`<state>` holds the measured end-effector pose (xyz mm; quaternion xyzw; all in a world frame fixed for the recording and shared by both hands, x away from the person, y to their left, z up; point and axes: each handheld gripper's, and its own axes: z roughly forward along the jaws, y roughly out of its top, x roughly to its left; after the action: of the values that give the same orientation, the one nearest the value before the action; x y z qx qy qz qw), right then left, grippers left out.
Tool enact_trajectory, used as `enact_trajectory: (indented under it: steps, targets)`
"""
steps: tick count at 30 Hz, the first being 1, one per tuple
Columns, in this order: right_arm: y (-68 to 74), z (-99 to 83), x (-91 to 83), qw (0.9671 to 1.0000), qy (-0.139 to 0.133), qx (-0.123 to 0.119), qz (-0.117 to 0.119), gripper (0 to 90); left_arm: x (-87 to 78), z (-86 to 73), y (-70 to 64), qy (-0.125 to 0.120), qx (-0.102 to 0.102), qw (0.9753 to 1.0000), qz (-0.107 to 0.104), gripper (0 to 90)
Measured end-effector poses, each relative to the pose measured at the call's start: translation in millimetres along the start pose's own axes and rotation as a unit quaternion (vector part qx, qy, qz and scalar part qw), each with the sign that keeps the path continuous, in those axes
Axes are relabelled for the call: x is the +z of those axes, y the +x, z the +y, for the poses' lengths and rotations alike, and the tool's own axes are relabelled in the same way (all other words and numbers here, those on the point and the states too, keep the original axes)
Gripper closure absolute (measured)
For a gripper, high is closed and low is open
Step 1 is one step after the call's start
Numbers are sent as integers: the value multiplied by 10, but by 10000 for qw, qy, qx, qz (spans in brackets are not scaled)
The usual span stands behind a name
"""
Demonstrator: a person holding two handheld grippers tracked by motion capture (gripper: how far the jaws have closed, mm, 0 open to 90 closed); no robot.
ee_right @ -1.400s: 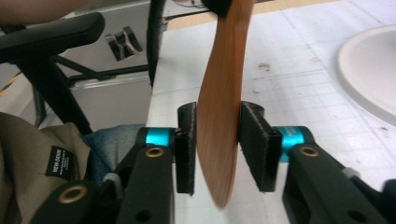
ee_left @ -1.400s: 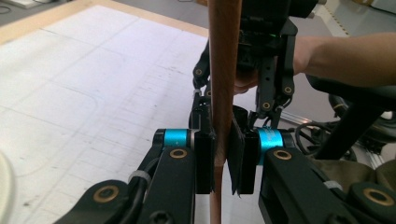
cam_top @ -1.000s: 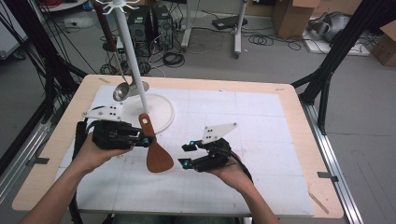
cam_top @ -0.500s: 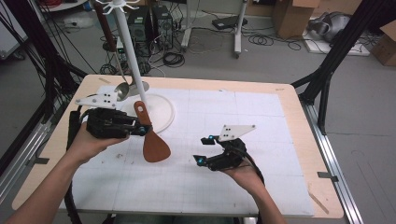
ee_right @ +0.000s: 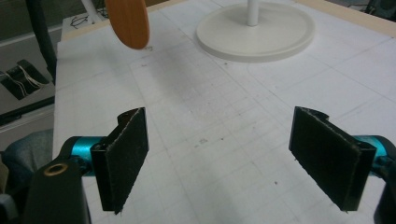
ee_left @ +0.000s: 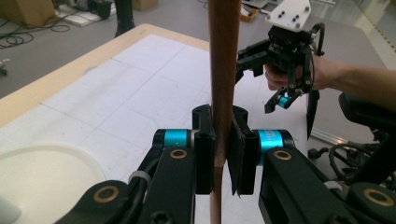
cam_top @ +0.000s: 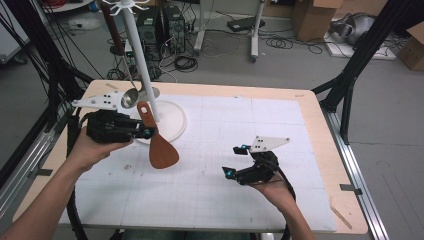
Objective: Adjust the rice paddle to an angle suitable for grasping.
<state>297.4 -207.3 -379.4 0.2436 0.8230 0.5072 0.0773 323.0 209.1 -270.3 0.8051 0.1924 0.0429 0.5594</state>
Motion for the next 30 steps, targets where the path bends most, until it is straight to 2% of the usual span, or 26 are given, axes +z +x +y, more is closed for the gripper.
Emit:
enact_trajectory:
  steps: [11, 14, 17, 19, 20, 22, 27, 30]
  targets:
    - [-33, -58, -75, 9999, 4, -7, -128, 175, -215, 11, 11, -29, -53, 9998, 204, 818]
    - [-45, -64, -82, 9999, -9, 20, -147, 159, -290, 13, 16, -114, -91, 9996, 227, 818]
    - [-59, -67, -84, 9998, -12, 41, -169, 154, -344, 16, 11, -56, -72, 9994, 321, 818]
    - [-67, -72, -88, 9998, -2, 45, -187, 149, -389, 39, -4, -114, -20, 9992, 371, 818]
    - [-72, -76, -87, 9998, -9, 45, -202, 139, -407, 57, -8, -112, -25, 9993, 369, 818]
    - [-78, -83, -94, 9997, 27, 74, -235, 137, -447, 146, -35, 89, 175, 9985, 502, 818]
    - [-100, -98, -101, 9996, 13, 125, -256, 112, -532, 397, -84, 115, 377, 9978, 539, 818]
    - [-114, -104, -111, 9995, 0, 106, -301, 108, -546, 502, -73, 128, 424, 9976, 529, 818]
